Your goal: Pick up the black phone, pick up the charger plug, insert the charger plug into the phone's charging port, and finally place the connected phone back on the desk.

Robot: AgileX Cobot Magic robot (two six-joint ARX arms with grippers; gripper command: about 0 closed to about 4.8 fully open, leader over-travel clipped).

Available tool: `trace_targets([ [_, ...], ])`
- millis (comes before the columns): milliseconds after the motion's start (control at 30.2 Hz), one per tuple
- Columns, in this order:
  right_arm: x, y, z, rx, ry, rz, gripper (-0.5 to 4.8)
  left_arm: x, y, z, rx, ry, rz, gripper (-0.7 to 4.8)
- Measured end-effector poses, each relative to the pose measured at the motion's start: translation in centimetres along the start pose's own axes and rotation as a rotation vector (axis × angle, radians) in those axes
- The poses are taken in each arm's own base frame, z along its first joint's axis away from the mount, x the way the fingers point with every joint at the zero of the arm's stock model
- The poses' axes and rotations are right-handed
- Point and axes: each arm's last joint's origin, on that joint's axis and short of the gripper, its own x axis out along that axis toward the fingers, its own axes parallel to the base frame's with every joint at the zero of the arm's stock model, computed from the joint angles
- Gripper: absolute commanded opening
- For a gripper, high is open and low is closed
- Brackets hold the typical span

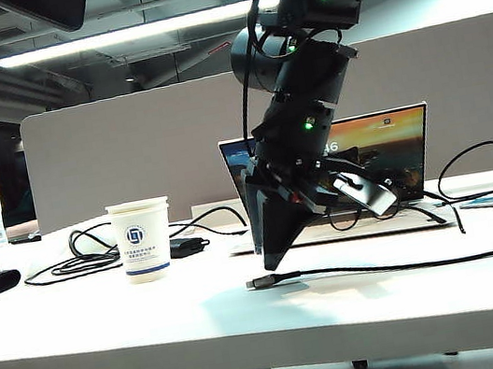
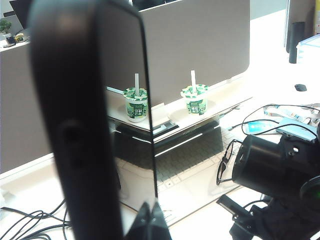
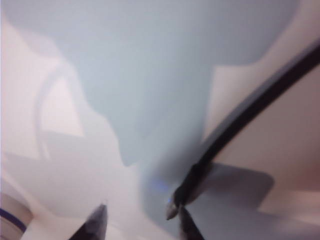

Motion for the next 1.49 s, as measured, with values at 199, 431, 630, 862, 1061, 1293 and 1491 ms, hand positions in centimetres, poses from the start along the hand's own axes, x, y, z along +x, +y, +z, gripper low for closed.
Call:
trace_targets([
  [199, 0.5, -0.1, 0.1, 0.015, 0.001, -0.018, 1.79, 0.0, 0.0, 0.0, 0.001, 0.0, 0.001, -0.06],
  [431, 1.2, -0.3, 0.2, 0.019, 0.015, -0.042, 0.96, 0.0, 0.0, 0.0, 0.026, 0.002, 0.004, -0.06],
  [630, 1.1, -0.7, 0.4, -0.09, -0.004, -0.089, -0.09, 0.0, 0.0, -0.1, 0.025, 0.006, 0.003, -0.06],
  [862, 0.6, -0.7, 0.7, -0.447, -0.049, -0.098, -0.09, 0.0, 0.0, -0.2, 0.023, 0.018, 0.001, -0.06],
  [1061, -3.0, 0.5, 0.3, -0.785, -0.067, 0.05, -0.08, 0.0, -0.1, -0.4, 0.017, 0.041, -0.003, -0.06],
  [1293, -9.3, 1.7, -0.5, -1.313, -0.135, 0.303, -0.06, 0.0, -0.1, -0.6, 0.013, 0.06, -0.012, -0.06],
  [1491, -14.4, 2.3, -0.4, -1.529, -0.021, 0.591, -0.05, 0.0, -0.1, -0.6, -0.01, 0.064, -0.013, -0.06],
])
